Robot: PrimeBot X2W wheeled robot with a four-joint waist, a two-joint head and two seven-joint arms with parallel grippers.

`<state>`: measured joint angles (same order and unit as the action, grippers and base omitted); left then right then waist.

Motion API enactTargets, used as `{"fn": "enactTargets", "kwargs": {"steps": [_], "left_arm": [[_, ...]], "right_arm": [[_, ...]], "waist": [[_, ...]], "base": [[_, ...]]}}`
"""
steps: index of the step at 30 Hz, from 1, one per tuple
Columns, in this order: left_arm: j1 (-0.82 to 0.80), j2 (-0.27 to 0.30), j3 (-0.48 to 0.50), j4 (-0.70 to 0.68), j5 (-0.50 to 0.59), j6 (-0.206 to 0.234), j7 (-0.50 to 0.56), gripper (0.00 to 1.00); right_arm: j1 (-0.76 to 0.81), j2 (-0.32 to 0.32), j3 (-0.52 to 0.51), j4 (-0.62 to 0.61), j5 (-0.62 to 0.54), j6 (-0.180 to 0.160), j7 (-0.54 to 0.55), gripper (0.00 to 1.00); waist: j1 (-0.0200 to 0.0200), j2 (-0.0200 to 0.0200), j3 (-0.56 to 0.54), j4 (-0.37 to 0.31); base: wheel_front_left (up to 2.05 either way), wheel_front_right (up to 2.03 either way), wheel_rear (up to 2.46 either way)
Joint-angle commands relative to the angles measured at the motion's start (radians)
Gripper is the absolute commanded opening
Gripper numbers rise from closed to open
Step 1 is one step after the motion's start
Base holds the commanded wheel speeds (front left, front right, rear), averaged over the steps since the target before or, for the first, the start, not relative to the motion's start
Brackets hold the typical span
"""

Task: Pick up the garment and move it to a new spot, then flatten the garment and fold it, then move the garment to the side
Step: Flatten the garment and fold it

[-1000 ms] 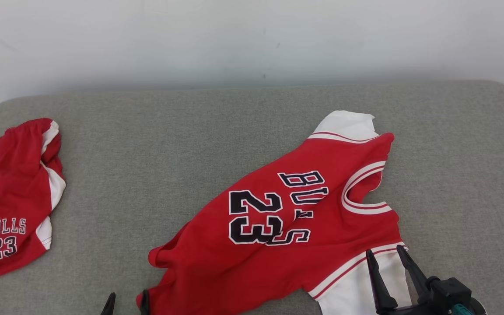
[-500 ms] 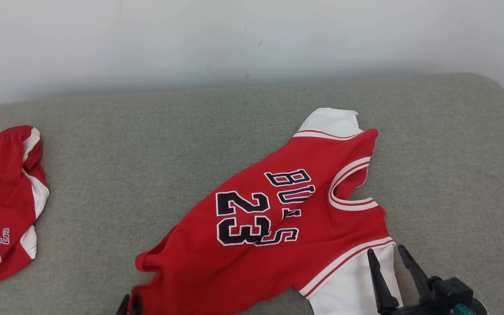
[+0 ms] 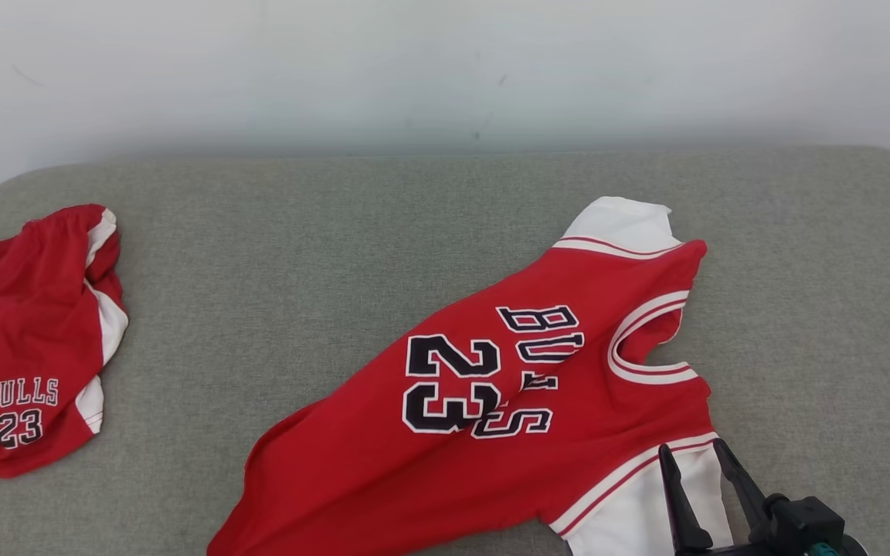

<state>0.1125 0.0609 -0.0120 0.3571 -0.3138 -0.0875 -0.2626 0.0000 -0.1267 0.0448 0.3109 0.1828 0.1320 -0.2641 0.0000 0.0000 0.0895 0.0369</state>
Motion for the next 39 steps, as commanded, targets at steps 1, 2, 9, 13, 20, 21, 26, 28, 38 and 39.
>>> {"fn": "enactTargets", "kwargs": {"steps": [1, 2, 9, 13, 20, 21, 26, 28, 38, 39], "left_arm": [[0.028, -0.005, -0.004, -0.001, -0.023, 0.006, -0.003, 0.00], [0.031, -0.007, -0.008, 0.003, -0.023, 0.008, -0.003, 0.00], [0.033, -0.010, -0.008, -0.036, -0.015, 0.023, -0.003, 1.00], [0.052, -0.011, 0.016, -0.070, -0.005, 0.023, -0.003, 1.00], [0.074, -0.011, 0.010, -0.038, 0.008, 0.007, -0.003, 1.00], [0.074, -0.011, 0.002, -0.027, 0.013, 0.001, -0.003, 1.00], [0.060, -0.011, -0.011, 0.006, 0.026, -0.010, -0.003, 1.00], [0.048, -0.011, -0.016, 0.020, 0.027, -0.016, -0.003, 1.00], [-0.006, -0.011, -0.016, 0.095, 0.041, -0.025, -0.003, 1.00], [-0.010, -0.011, -0.015, 0.105, 0.037, -0.026, -0.003, 0.83]], "right_arm": [[0.011, 0.001, -0.004, 0.002, -0.001, -0.003, 0.000, 1.00], [0.012, 0.000, -0.002, 0.004, 0.000, -0.003, 0.000, 1.00], [0.022, -0.011, 0.001, 0.011, 0.009, -0.003, 0.000, 1.00], [0.044, -0.019, -0.013, 0.013, 0.012, -0.003, 0.000, 1.00], [0.100, -0.025, -0.052, 0.030, 0.009, -0.003, 0.000, 1.00], [0.105, -0.026, -0.055, 0.037, 0.011, -0.003, 0.000, 1.00], [0.126, -0.025, -0.069, 0.075, 0.020, -0.003, 0.000, 1.00], [0.124, -0.024, -0.065, 0.094, 0.020, -0.003, 0.000, 1.00], [0.095, -0.019, -0.038, 0.231, 0.032, -0.003, 0.003, 1.00], [0.091, -0.017, -0.031, 0.242, 0.037, -0.003, 0.004, 1.00]], "waist": [[0.0000, 0.0000, -0.003, 0.011], [0.0000, 0.0000, -0.004, 0.013], [0.0000, 0.0000, -0.025, 0.018], [0.0000, 0.0000, -0.042, 0.015], [0.0000, 0.0000, -0.056, 0.013], [0.0000, 0.0000, -0.056, 0.012], [0.0000, 0.0000, -0.047, 0.014], [0.0000, 0.0000, -0.045, 0.016], [0.0000, 0.0000, -0.049, 0.015], [0.0000, 0.0000, -0.050, 0.014]], "base": [[0.00, 0.00, 0.00], [0.00, 0.00, 0.00], [0.00, 0.00, 0.00], [0.00, 0.00, 0.00], [0.00, 0.00, 0.00], [0.00, 0.00, 0.00], [0.00, 0.00, 0.00], [0.00, 0.00, 0.00], [0.00, 0.00, 0.00], [0.00, 0.00, 0.00]]}}
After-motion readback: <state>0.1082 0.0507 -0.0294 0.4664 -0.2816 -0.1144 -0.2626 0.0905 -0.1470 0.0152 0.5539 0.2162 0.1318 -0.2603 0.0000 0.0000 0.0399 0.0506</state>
